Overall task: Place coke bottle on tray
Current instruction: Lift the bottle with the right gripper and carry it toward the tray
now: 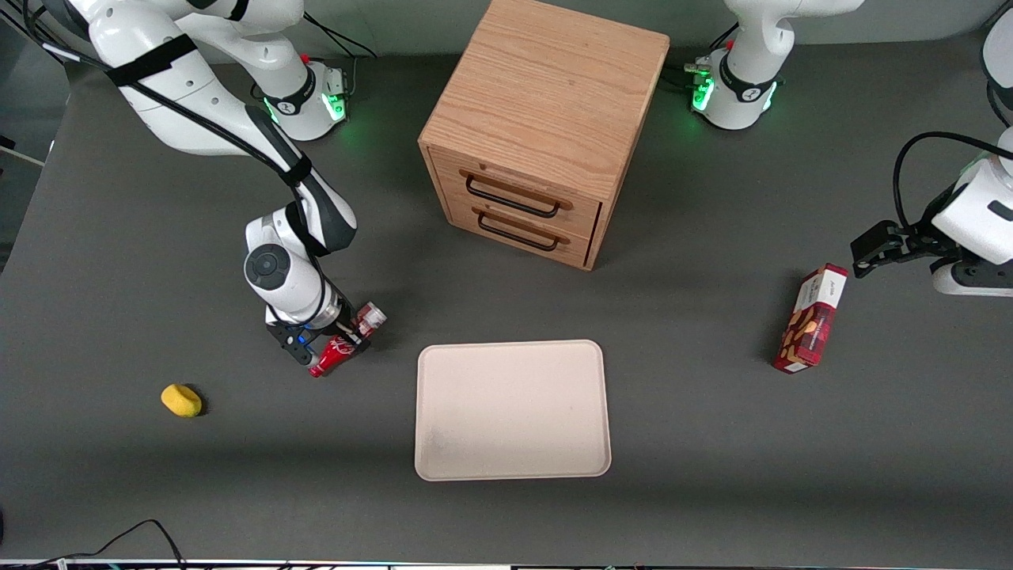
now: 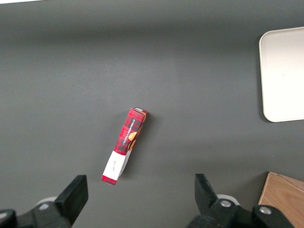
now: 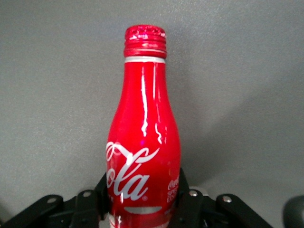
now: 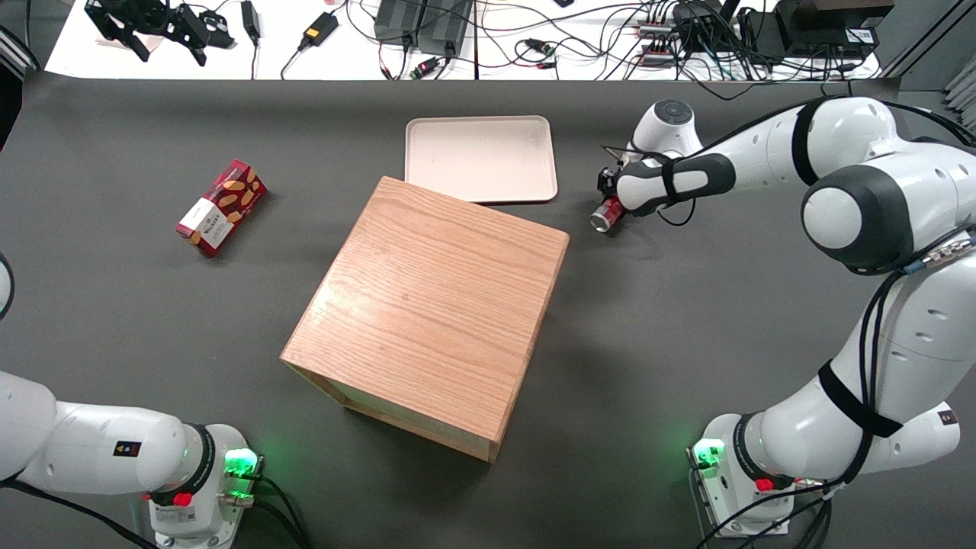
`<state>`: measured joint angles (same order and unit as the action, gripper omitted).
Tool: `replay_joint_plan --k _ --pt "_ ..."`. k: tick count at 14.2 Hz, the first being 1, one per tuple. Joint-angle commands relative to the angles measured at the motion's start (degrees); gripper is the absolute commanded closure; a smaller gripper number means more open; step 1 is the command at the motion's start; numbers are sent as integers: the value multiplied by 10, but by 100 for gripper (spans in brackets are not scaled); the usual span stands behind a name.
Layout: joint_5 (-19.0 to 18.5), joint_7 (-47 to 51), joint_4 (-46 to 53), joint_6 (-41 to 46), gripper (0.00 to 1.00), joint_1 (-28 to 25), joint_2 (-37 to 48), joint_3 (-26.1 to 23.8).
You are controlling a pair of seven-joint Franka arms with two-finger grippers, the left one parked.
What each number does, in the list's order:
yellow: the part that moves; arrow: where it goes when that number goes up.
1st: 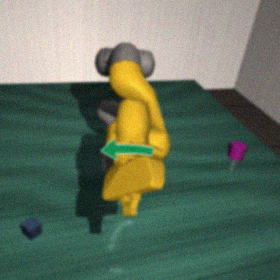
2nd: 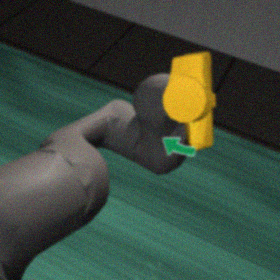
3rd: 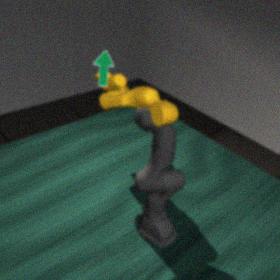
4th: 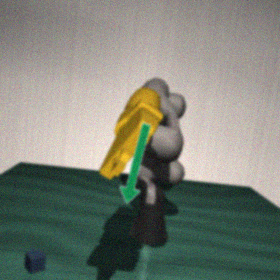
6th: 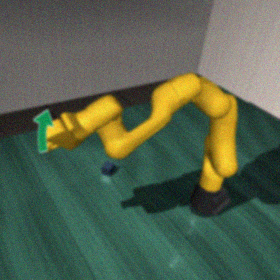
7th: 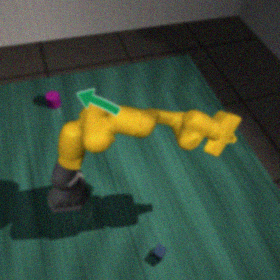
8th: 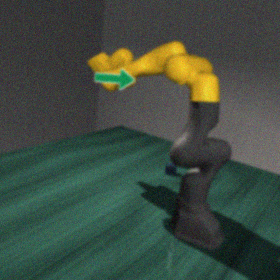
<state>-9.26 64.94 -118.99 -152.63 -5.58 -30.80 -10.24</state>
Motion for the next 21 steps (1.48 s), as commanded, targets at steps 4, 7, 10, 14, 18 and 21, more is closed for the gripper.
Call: replay_joint_plan --k 4,7,10,14,18,21 --pt "-13 8 10 2 100 -5 8 0" --pt "-15 4 47 68 100 -7 28 -11" --pt "-15 -31 161 222 100 -8 37 -44" --pt "-15 -94 291 347 100 -10 37 -63" --pt "-16 -236 410 417 100 -38 9 -62" --pt "-51 -276 464 418 100 -85 -62 -62"
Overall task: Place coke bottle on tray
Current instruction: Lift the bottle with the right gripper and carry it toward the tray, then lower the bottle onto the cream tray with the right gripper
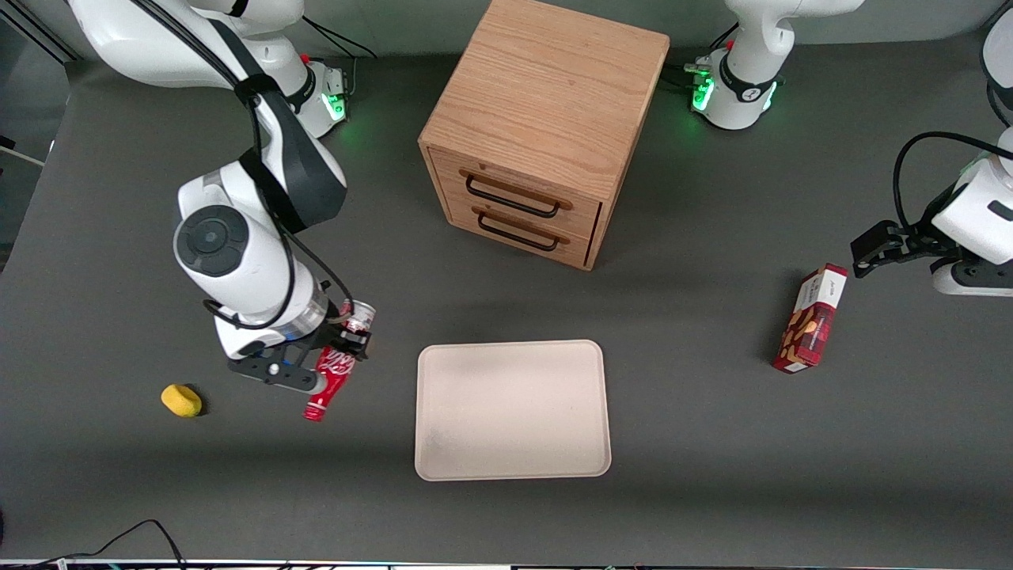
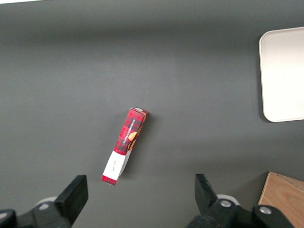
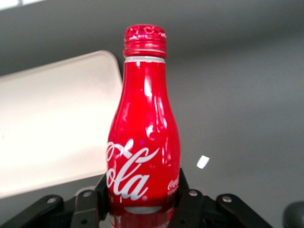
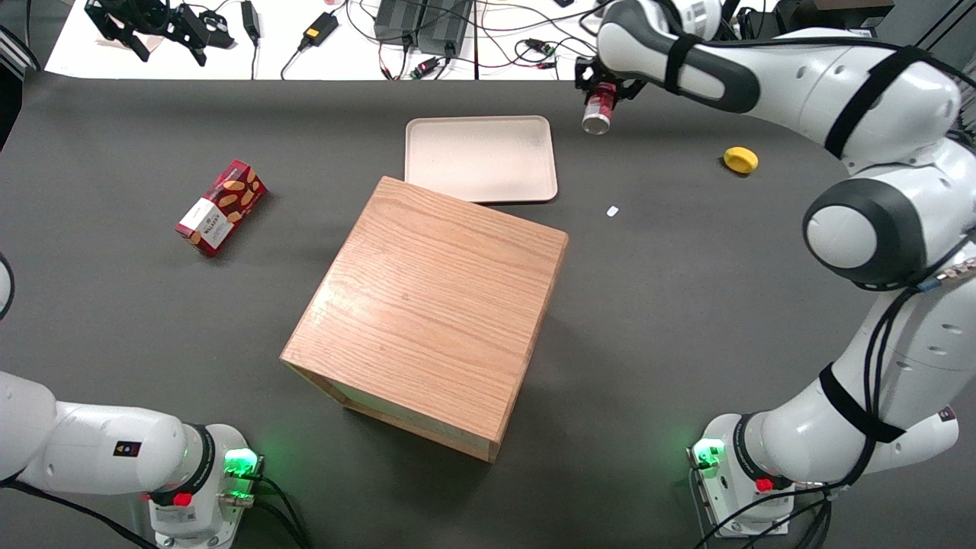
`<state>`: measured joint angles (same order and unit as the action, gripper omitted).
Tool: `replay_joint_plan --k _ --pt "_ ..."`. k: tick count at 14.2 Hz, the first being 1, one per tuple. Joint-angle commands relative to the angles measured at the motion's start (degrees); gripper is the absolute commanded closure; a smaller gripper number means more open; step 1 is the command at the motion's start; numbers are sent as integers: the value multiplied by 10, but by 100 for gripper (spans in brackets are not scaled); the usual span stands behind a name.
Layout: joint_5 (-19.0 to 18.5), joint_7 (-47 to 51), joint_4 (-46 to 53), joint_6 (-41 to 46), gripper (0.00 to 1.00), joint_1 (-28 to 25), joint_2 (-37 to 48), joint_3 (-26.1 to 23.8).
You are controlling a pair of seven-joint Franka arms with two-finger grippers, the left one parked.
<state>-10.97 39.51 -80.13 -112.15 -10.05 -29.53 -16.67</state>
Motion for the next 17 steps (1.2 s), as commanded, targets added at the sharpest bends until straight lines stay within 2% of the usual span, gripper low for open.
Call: replay_joint_plan --k 1,3,5,9,10,12,17 --pt "-46 -25 108 12 100 -48 -108 2" --pt "-48 -110 153 4 100 -56 -158 5" --pt "-46 -153 189 3 100 -56 -198 7" --pt "-42 -156 192 -64 100 -66 -262 7" --pt "-29 -155 191 -80 100 -69 -272 8" --pt "-16 -152 186 -105 100 -76 -289 13" --pt "-15 -154 174 -144 100 -75 -306 28"
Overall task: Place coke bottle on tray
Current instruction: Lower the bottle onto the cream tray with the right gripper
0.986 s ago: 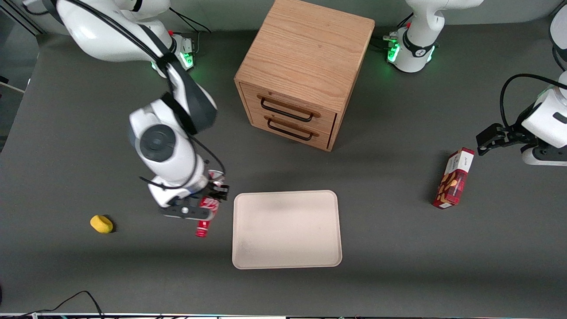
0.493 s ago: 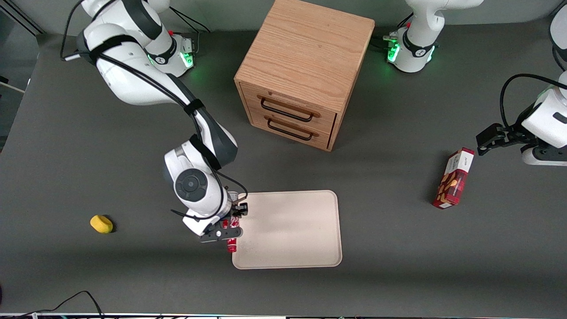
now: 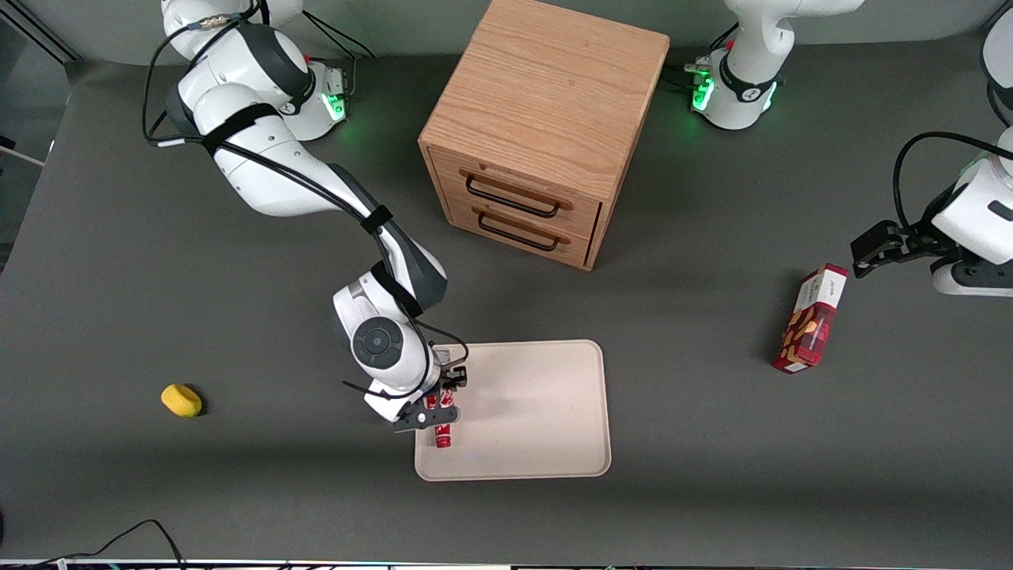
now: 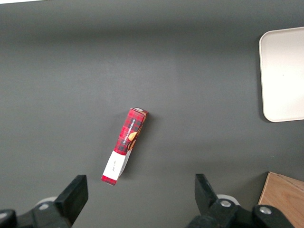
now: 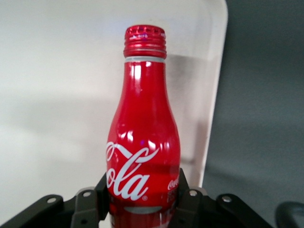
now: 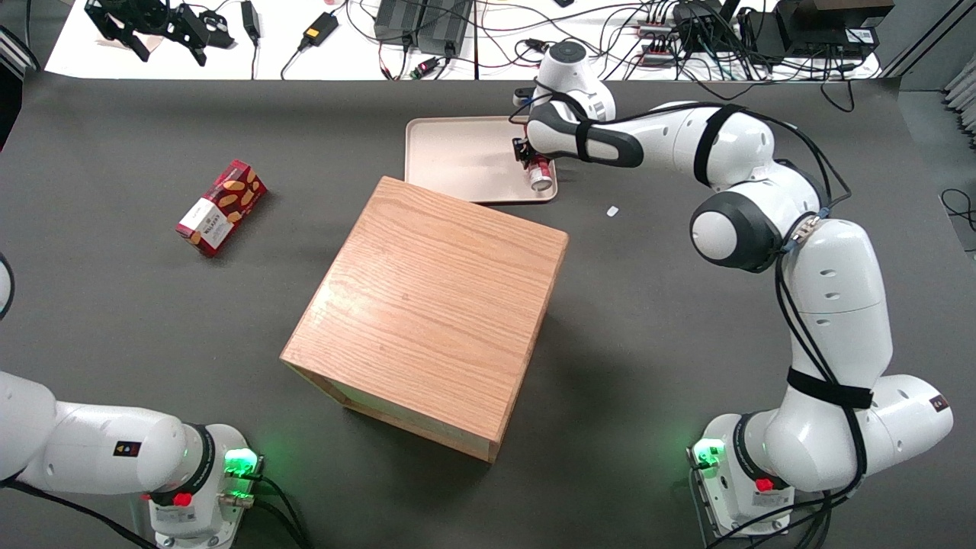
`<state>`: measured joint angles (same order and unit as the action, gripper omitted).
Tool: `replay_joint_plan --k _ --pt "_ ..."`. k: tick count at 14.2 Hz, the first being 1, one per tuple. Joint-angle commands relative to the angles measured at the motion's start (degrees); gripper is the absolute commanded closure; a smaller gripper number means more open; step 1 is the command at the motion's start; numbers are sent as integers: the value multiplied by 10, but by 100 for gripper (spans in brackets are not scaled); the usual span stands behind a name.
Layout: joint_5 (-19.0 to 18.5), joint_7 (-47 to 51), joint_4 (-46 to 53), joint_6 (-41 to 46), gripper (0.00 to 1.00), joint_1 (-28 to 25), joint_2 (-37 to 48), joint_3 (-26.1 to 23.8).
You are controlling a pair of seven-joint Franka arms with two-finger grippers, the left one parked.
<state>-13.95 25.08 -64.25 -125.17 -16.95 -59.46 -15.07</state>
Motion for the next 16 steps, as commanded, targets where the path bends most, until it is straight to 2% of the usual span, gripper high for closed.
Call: replay_joint_plan --k 1,7,8,9,10,11,16 --pt "15 -9 15 -19 100 -7 -11 15" --pt "15 -4 15 -20 100 -7 -14 17" --pt "15 -3 15 -20 96 -7 -14 17" --pt "15 -2 14 -20 82 -7 -14 17" --pt "15 -2 12 -21 46 -9 -14 17" --pt "15 -2 11 -24 0 -10 -14 17" --pt "15 -1 11 -23 0 -11 -9 17"
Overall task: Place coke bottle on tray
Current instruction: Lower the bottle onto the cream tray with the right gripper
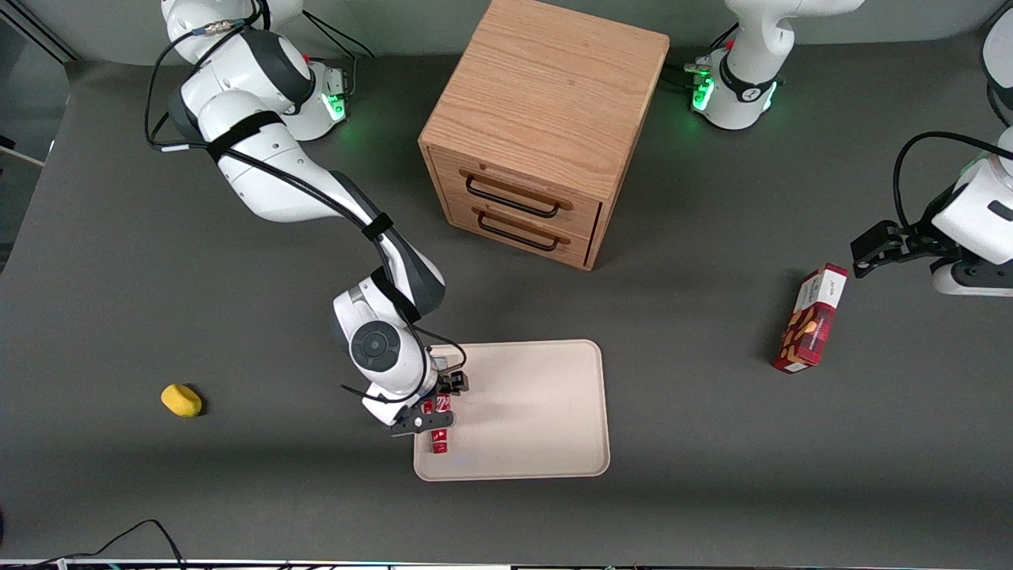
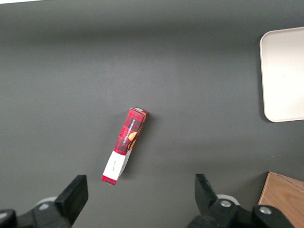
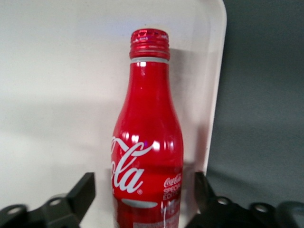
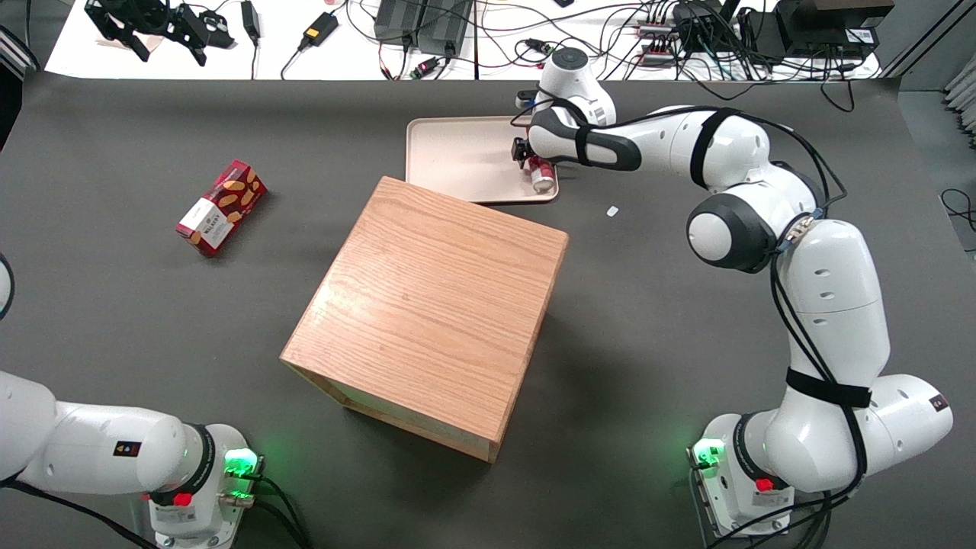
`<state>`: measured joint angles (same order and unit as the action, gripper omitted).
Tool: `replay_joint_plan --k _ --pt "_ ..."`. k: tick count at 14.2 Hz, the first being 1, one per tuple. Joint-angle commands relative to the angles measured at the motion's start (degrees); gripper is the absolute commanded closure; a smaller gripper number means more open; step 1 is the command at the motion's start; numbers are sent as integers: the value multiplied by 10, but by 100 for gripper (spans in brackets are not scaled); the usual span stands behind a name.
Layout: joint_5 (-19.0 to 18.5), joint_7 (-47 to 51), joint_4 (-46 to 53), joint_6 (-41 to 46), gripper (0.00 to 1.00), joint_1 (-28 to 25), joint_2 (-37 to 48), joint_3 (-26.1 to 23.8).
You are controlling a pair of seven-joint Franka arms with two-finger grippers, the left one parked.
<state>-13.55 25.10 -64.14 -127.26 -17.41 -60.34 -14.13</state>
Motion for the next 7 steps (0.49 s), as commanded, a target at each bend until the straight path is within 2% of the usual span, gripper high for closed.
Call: replay_joint_plan --k 1,7 --pt "11 -1 9 -2 0 -6 0 8" --pt "12 -1 9 6 0 -6 8 8"
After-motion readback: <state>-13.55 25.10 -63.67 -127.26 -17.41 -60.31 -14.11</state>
